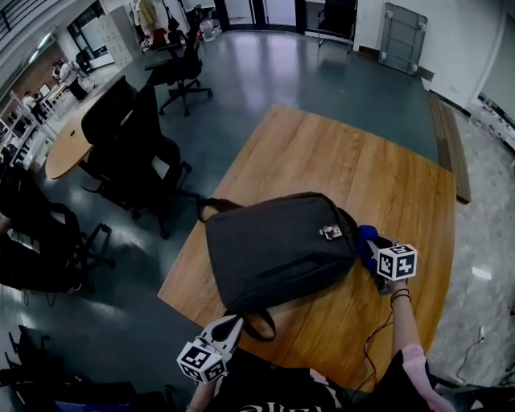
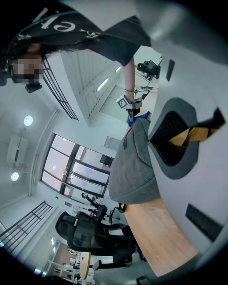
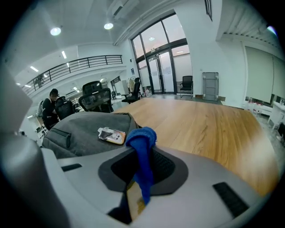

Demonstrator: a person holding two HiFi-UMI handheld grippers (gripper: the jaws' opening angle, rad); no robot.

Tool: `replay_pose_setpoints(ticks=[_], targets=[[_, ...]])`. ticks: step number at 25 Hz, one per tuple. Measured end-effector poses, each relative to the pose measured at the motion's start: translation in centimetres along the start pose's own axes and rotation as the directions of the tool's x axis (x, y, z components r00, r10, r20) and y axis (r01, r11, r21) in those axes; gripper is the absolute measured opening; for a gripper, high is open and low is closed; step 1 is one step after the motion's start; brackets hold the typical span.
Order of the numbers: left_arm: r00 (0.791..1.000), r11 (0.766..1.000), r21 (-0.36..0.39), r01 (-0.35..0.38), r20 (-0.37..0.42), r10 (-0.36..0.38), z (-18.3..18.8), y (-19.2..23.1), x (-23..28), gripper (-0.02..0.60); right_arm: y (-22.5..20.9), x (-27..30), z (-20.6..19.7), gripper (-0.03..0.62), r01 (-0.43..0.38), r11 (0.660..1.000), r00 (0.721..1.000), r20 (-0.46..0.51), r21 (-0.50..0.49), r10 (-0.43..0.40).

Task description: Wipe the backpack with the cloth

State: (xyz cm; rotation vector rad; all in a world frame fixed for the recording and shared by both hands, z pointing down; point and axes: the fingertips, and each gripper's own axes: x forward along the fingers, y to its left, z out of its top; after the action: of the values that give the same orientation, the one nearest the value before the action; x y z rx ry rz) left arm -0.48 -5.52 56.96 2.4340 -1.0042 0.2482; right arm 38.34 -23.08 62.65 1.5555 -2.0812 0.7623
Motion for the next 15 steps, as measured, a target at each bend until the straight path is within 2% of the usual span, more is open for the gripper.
replay_pose_setpoints(ticks=[15], targets=[[0.999,0.998,-0.047,-0.030,0.011,0.031,1.6,6.9,-1.0,-0.006,-0.3,7.9,7.4,0.054,0.059,0.996,0.996,-0.065,-0.065,-0.064]])
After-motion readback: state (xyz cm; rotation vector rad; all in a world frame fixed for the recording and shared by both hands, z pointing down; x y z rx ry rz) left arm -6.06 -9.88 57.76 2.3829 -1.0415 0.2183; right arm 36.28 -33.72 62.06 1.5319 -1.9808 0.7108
